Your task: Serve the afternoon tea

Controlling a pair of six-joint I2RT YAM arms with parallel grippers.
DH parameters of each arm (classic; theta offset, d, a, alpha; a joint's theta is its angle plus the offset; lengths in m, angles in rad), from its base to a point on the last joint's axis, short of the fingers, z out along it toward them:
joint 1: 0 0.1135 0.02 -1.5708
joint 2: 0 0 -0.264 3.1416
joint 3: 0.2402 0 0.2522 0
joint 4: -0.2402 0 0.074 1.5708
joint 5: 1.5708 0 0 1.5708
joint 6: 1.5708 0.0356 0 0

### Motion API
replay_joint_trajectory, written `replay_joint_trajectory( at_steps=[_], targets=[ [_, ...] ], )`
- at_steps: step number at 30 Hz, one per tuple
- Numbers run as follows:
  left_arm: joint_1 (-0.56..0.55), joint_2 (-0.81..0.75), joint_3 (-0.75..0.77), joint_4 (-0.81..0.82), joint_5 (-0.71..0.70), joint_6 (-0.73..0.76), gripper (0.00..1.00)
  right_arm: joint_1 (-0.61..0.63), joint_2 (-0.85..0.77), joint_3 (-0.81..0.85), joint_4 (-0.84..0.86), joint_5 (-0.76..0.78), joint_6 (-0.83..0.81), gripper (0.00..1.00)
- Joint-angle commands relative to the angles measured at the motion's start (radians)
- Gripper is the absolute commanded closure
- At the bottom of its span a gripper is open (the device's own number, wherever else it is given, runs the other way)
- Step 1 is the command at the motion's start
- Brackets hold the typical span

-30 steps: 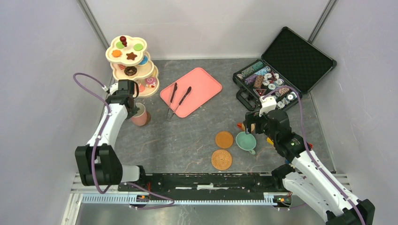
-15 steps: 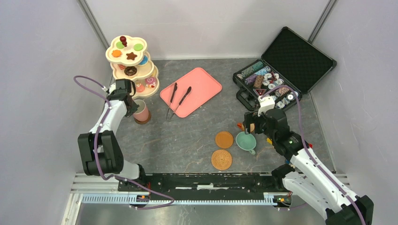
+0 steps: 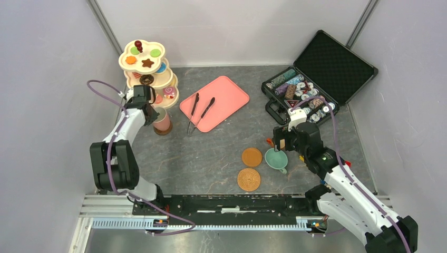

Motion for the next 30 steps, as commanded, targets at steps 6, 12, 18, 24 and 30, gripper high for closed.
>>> replay_joint_trajectory(
  at_steps=[6, 12, 18, 24, 30],
  targets=[
    [-0.070, 0.173, 0.121, 0.041, 0.087, -0.066, 0.98, 0.004, 0.006, 0.004, 0.045, 0.001, -0.003, 0.02],
    [-0.070, 0.097, 0.134, 0.024, 0.008, -0.076, 0.98, 0.004, 0.010, 0.004, 0.042, 0.003, -0.005, 0.02],
    [-0.070, 0.060, 0.145, 0.005, -0.009, -0.051, 0.98, 0.004, 0.013, 0.002, 0.048, -0.003, -0.005, 0.02],
    [-0.070, 0.081, 0.126, 0.002, -0.034, -0.048, 0.98, 0.003, 0.011, 0.000, 0.045, -0.003, -0.008, 0.02],
    [-0.069, 0.109, 0.134, 0.005, -0.050, -0.044, 0.98, 0.004, 0.011, -0.003, 0.048, -0.002, -0.008, 0.02]
  ],
)
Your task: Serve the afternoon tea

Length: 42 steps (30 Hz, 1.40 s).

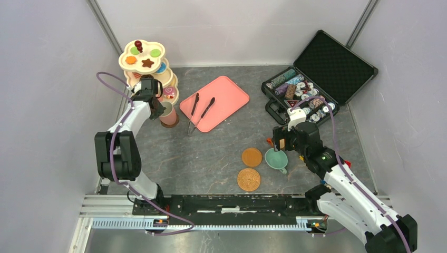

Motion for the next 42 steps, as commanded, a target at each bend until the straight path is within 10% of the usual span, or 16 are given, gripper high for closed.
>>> replay_joint_trajectory(
  at_steps=[1, 7, 26, 32, 36, 42],
  targets=[
    [0.000, -0.002, 0.011, 0.015, -0.044, -0.026, 0.98, 0.004, 0.000, 0.000, 0.040, -0.001, -0.007, 0.02],
    [0.000, -0.011, 0.022, -0.003, -0.067, -0.029, 0.96, 0.004, 0.002, 0.003, 0.037, 0.000, -0.008, 0.02],
    [-0.001, -0.223, 0.041, -0.077, 0.050, 0.022, 0.26, 0.004, -0.007, 0.020, 0.017, -0.012, 0.003, 0.02],
    [-0.001, -0.442, -0.058, -0.038, 0.284, 0.084, 0.05, 0.004, -0.011, 0.020, 0.022, -0.009, 0.008, 0.02],
    [-0.133, -0.558, -0.227, 0.116, 0.510, 0.059, 0.03, 0.004, -0.009, 0.009, 0.039, -0.017, 0.011, 0.02],
    [-0.552, -0.527, -0.321, 0.190, 0.452, 0.006, 0.06, 0.003, 0.007, 0.017, 0.030, -0.017, 0.004, 0.02]
  ],
)
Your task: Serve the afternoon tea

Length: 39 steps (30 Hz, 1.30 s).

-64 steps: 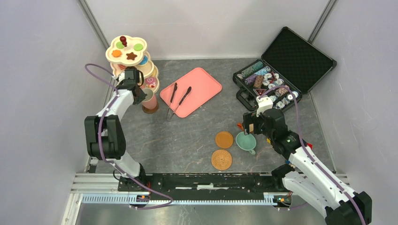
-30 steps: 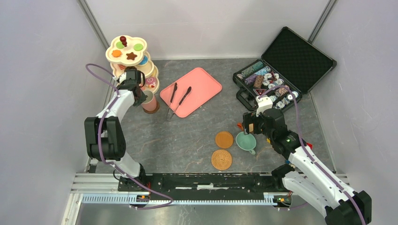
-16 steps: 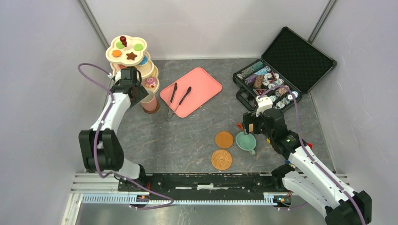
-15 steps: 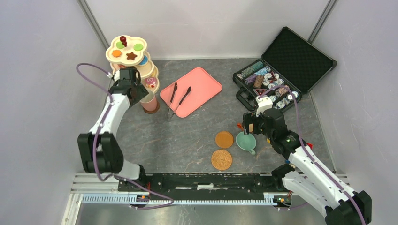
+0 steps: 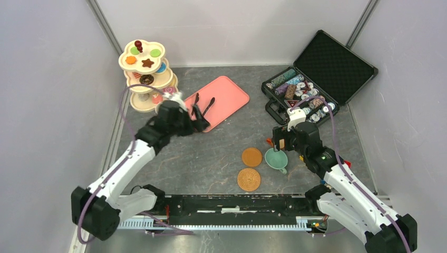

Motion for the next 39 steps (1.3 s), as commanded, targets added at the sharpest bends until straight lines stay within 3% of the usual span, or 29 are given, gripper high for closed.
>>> replay_joint_trajectory(
  at_steps=[1, 7, 13, 20, 26, 30, 39],
  targets=[
    [-0.281, 0.081, -0.034, 0.083, 0.027, -0.026, 0.06, 0.004, 0.004, 0.017, 0.029, -0.010, 0.001, 0.02],
    [-0.633, 0.275, 0.054, 0.026, -0.103, -0.018, 0.11, 0.004, -0.006, 0.015, 0.025, -0.005, 0.003, 0.02],
    [-0.822, 0.460, 0.151, 0.052, -0.090, -0.067, 0.43, 0.003, -0.010, 0.009, 0.022, -0.003, 0.009, 0.02],
    [-0.883, 0.628, 0.244, 0.027, -0.054, -0.093, 0.64, 0.003, -0.018, 0.006, 0.020, -0.008, 0.011, 0.02],
    [-0.894, 0.699, 0.276, 0.018, -0.043, -0.099, 0.71, 0.003, -0.022, 0.001, 0.021, -0.003, 0.006, 0.02],
    [-0.896, 0.723, 0.279, 0.015, -0.046, -0.104, 0.83, 0.003, -0.022, 0.000, 0.021, -0.003, 0.006, 0.02],
    [-0.896, 0.775, 0.252, -0.010, -0.120, -0.121, 0.91, 0.004, -0.018, -0.001, 0.027, -0.010, 0.005, 0.02]
  ],
)
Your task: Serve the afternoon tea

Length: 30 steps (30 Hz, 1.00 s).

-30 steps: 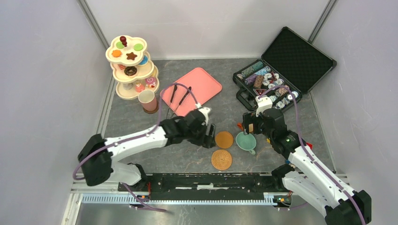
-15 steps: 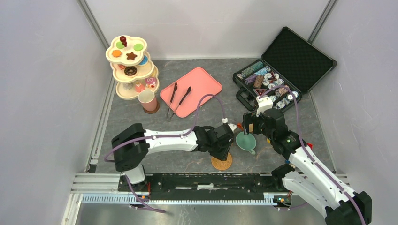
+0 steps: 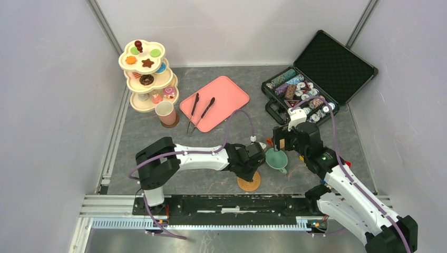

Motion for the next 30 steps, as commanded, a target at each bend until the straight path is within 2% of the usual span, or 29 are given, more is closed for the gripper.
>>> replay_joint_trajectory(
  at_steps=[1, 3, 10, 14, 20, 30],
  targets=[
    [-0.007, 0.027, 0.003, -0.027, -0.078, -0.048, 0.94, 0.004, -0.010, -0.003, 0.027, -0.012, 0.000, 0.02],
    [-0.006, 0.029, -0.010, -0.053, -0.113, -0.067, 0.98, 0.003, -0.010, -0.003, 0.026, -0.009, 0.000, 0.02],
    [0.005, -0.033, -0.081, -0.221, -0.311, -0.165, 0.98, 0.004, -0.010, -0.009, 0.037, -0.020, 0.000, 0.02],
    [0.062, -0.099, -0.161, -0.305, -0.379, -0.248, 0.98, 0.004, -0.002, -0.009, 0.046, -0.026, 0.001, 0.02],
    [0.247, -0.244, -0.310, -0.346, -0.401, -0.350, 0.98, 0.004, 0.005, -0.013, 0.051, -0.031, 0.001, 0.02],
    [0.700, -0.555, -0.474, -0.265, -0.480, -0.426, 0.98, 0.003, -0.002, -0.018, 0.056, -0.024, -0.003, 0.02]
  ],
)
